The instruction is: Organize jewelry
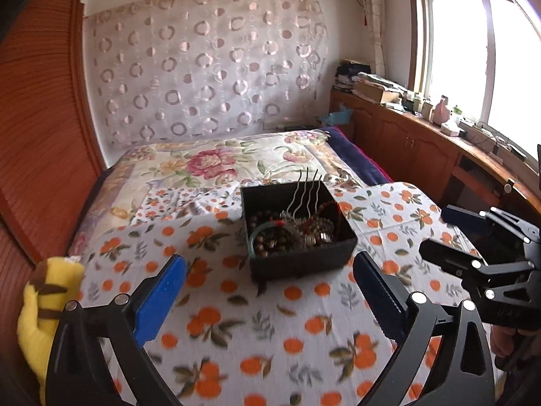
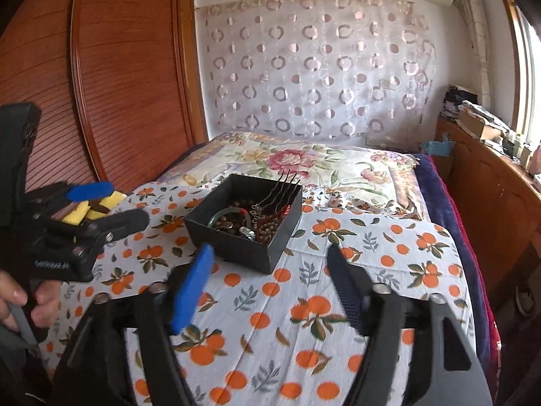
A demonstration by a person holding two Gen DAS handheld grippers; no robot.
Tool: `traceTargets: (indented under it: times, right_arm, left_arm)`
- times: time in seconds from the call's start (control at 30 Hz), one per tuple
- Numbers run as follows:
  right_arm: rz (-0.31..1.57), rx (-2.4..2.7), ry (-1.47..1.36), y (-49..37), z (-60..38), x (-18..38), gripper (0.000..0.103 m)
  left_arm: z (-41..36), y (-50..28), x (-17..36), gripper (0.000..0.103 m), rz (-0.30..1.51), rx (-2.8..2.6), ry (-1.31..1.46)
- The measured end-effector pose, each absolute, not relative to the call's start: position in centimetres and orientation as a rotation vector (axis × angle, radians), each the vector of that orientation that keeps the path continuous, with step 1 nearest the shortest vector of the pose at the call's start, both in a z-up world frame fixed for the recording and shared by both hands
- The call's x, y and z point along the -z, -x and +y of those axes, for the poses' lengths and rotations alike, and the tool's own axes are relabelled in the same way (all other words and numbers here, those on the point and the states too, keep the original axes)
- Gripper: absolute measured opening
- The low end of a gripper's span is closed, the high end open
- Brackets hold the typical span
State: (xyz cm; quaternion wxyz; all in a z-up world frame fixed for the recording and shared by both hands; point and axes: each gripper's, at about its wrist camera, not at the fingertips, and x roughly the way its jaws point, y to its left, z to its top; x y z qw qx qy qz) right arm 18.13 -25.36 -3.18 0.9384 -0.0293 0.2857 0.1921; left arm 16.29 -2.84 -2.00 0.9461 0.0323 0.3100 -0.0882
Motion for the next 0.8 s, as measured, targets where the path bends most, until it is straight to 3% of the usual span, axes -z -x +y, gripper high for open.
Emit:
traceTargets:
  times: [0.13, 0.8]
  right_arm:
    - [0.549, -0.364, 0.052, -15.5, -25.2, 2.4, 0.100]
    - [0.408, -0.269, -0.010, -5.9, -25.8, -0.7, 0.100]
  left_arm:
    - [-2.0, -13.0, 1.3, 0.095, 0.605, 0.143, -0.070]
    - [0.1, -3.4, -0.5, 0.095, 0.514, 0.101, -0.018]
